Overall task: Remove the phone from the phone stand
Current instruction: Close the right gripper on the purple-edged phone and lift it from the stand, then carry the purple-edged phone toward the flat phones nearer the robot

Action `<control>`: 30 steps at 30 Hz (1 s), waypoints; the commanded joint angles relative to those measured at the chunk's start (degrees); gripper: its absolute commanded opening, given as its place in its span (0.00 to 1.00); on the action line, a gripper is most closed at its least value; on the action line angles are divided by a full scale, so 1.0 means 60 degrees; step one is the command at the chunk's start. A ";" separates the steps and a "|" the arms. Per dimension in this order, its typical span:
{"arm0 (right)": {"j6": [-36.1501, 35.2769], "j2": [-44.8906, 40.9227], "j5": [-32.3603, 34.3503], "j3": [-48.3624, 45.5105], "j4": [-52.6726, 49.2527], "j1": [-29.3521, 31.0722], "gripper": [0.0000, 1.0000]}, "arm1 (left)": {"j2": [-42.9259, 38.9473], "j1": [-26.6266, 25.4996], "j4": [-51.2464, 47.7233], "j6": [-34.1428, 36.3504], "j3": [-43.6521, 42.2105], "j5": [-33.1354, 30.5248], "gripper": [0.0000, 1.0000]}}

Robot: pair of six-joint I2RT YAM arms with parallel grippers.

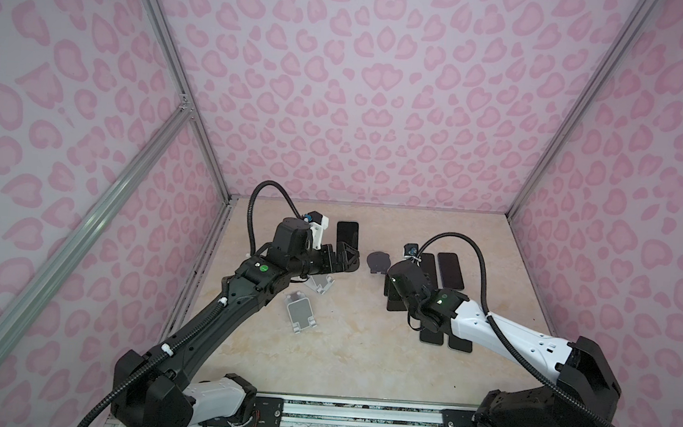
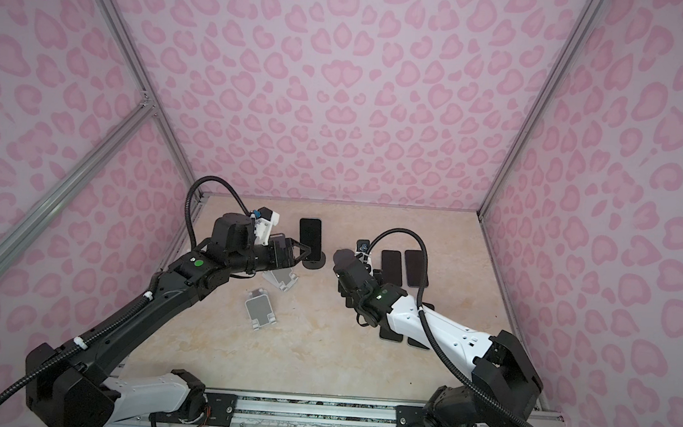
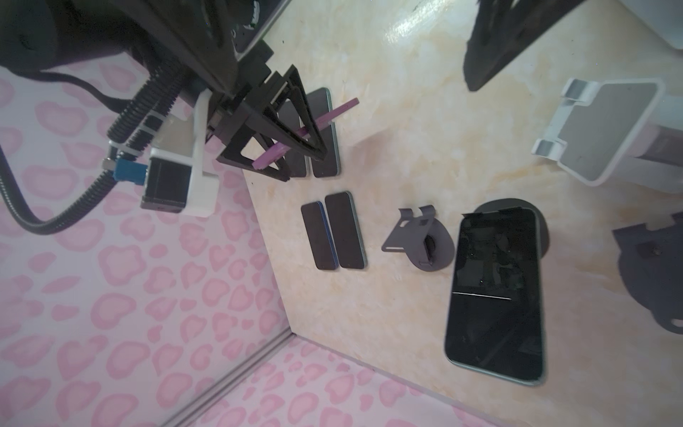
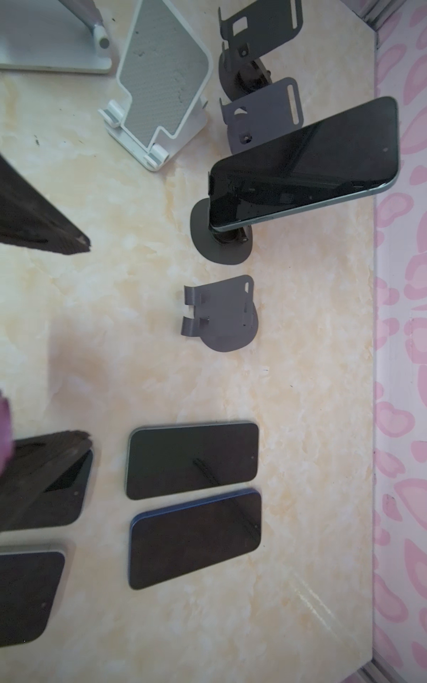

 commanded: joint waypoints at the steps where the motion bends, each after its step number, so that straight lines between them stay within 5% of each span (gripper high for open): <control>1: 0.0440 -0.0118 -0.0053 -0.0179 -0.0475 0.0156 0.70 | 0.0094 -0.0105 0.0134 0.0237 0.0123 0.0399 0.99; 30: 0.1577 0.0040 -0.0954 -0.1460 -0.0281 0.0202 0.68 | 0.0115 -0.0231 -0.0220 0.0678 0.0367 0.0334 0.97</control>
